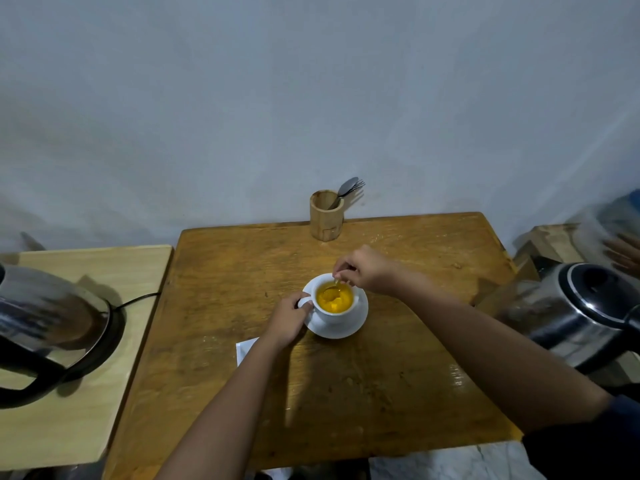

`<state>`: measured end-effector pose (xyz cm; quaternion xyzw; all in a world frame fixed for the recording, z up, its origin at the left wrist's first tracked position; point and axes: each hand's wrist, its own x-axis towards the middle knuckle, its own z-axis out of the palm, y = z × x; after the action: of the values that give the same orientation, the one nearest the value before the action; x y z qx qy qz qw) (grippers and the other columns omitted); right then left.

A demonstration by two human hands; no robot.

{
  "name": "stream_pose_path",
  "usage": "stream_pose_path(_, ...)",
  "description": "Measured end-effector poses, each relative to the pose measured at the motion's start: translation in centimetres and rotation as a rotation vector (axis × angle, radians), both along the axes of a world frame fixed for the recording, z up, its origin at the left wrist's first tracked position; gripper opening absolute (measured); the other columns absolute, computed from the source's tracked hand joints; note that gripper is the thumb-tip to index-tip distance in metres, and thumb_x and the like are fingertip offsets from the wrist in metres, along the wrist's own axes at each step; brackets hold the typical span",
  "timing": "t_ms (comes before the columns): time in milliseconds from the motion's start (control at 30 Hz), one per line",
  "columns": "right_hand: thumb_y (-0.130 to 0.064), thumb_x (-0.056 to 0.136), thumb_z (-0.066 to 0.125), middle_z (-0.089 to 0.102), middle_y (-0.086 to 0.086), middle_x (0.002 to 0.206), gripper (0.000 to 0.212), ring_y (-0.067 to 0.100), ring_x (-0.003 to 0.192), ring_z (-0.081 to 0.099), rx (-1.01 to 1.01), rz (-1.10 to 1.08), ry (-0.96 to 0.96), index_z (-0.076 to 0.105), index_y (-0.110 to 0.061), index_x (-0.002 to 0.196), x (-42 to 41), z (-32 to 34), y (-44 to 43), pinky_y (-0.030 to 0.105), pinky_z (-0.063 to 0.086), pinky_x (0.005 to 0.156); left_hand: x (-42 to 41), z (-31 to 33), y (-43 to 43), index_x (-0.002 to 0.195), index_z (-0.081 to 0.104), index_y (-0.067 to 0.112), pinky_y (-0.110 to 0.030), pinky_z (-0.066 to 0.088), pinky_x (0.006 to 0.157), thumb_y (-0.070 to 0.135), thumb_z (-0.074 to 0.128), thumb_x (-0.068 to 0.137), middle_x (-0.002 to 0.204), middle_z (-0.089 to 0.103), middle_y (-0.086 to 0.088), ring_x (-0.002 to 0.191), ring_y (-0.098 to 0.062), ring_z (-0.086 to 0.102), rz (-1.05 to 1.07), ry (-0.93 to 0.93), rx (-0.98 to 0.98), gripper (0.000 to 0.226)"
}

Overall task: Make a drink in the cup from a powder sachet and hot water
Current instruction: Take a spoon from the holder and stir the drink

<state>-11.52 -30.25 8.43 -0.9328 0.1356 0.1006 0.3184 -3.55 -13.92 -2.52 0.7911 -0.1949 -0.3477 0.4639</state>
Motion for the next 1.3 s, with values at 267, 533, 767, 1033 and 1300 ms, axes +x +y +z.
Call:
stream_pose_path(267,-0.011,0.092,0.053,0.07,0.01,0.091,0.019,0.012,0.073,0.059,-0.062,0.092,0.099,0.066,-0.004,0.104,0.0,0.9,0.1,0.025,0.049,0.067,0.1,-0.1,-0.2,0.109,0.064,0.009,-0.032,0.042,0.081,0.015,0.051,0.092,0.113,0.065,-0.012,0.1,-0.024,0.057,0.001,-0.017,0.0,0.022)
stream_pose_path(533,-0.012,0.092,0.055,0.073,0.014,0.09,0.021,0.002,0.062,0.057,0.046,-0.058,-0.039,0.068,-0.001,0.103,-0.1,-0.6,1.1,0.006,0.043,0.052,0.0,-0.1,-0.1,0.108,0.064,0.011,-0.032,0.042,0.081,0.016,0.05,0.092,0.111,0.065,-0.01,0.098,-0.023,0.057,-0.007,-0.011,-0.009,0.021)
stream_pose_path(767,-0.016,0.095,0.049,0.071,0.015,0.102,0.026,0.016,0.082,0.057,-0.06,-0.063,-0.05,0.067,-0.003,0.108,-0.2,-0.9,1.1,0.027,0.044,0.069,0.0,0.0,-0.1,0.11,0.063,0.01,-0.031,0.041,0.081,0.016,0.05,0.093,0.111,0.064,-0.01,0.099,-0.022,0.056,-0.004,-0.005,-0.01,0.023)
stream_pose_path(1033,-0.014,0.093,0.052,0.07,0.011,0.093,0.02,0.009,0.068,0.056,-0.065,0.002,0.061,0.066,-0.006,0.104,-0.4,0.3,0.6,0.022,0.046,0.06,0.0,0.0,0.0,0.108,0.065,0.011,-0.035,0.045,0.085,0.017,0.052,0.092,0.113,0.066,-0.01,0.102,-0.025,0.059,0.009,-0.006,-0.008,0.022)
stream_pose_path(1300,-0.016,0.094,0.05,0.071,0.015,0.099,0.025,0.019,0.083,0.061,-0.039,-0.055,-0.012,0.067,-0.003,0.107,-0.1,-0.3,2.1,0.036,0.052,0.081,-0.1,0.1,-0.1,0.108,0.063,0.009,-0.03,0.041,0.076,0.014,0.051,0.092,0.106,0.063,-0.008,0.098,-0.022,0.056,0.007,-0.011,-0.011,0.021)
